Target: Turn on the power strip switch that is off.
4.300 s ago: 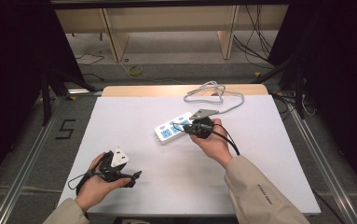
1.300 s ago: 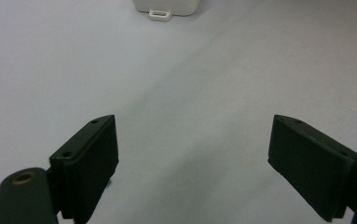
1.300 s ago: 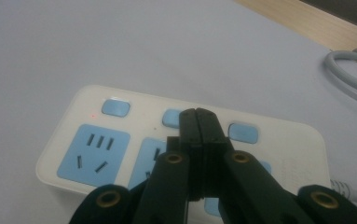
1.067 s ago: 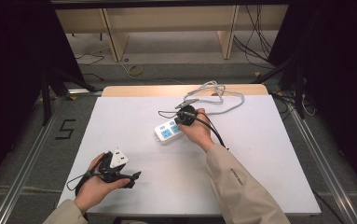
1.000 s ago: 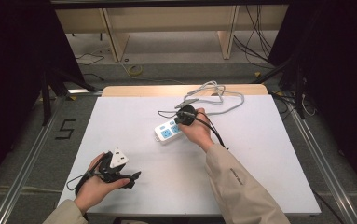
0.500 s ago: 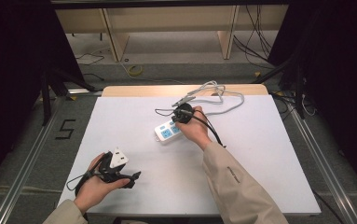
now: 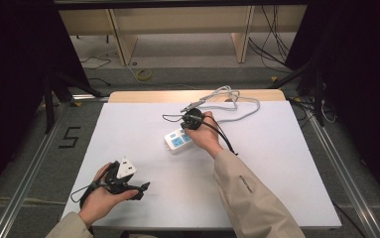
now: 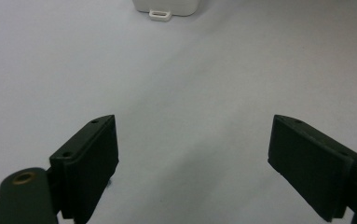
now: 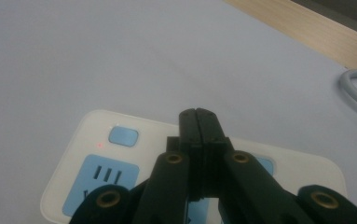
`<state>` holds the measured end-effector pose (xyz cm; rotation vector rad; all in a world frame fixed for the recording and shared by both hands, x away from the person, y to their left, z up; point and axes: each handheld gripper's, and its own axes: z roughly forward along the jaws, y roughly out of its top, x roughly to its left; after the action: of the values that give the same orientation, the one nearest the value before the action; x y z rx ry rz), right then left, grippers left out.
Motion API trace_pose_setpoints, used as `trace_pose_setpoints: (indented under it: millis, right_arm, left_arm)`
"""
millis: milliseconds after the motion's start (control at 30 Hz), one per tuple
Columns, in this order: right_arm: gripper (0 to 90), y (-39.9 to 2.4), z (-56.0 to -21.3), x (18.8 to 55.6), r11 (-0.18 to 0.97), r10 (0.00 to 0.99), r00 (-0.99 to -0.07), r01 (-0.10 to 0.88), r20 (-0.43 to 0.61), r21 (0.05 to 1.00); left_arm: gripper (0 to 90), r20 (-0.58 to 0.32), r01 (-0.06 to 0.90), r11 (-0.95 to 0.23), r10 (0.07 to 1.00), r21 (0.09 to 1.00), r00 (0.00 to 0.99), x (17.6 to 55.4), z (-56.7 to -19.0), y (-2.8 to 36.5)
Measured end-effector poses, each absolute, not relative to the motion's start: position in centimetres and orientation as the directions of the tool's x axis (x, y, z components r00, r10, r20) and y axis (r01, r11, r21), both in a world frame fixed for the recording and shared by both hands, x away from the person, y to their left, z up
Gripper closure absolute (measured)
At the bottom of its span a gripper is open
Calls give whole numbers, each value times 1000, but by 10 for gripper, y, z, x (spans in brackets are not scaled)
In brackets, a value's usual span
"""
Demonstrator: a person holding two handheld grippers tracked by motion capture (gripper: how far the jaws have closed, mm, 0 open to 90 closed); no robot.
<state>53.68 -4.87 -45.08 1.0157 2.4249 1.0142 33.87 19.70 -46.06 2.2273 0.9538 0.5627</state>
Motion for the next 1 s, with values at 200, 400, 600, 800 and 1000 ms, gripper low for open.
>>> trace_pose_setpoints:
  millis: [200, 400, 600, 800, 1000]
  right_arm:
    - [900, -45, -450, 540, 503, 718, -696, 499, -20, 706]
    - [900, -44, -448, 544, 518, 716, -698, 515, -17, 683]
    - [900, -41, -447, 546, 527, 717, -697, 531, -10, 664]
    - [900, -40, -449, 548, 536, 713, -701, 534, -13, 654]
    - [900, -40, -450, 549, 541, 715, -699, 547, -6, 638]
  left_arm:
    - [155, 127, 480, -527, 755, 701, 643, 338, -461, 197]
    - [155, 127, 480, -528, 755, 701, 644, 339, -461, 197]
    - [155, 127, 479, -525, 756, 703, 643, 338, -461, 197]
    - [155, 126, 480, -527, 755, 701, 643, 338, -461, 197]
    - [155, 127, 480, -528, 754, 701, 644, 338, -461, 197]
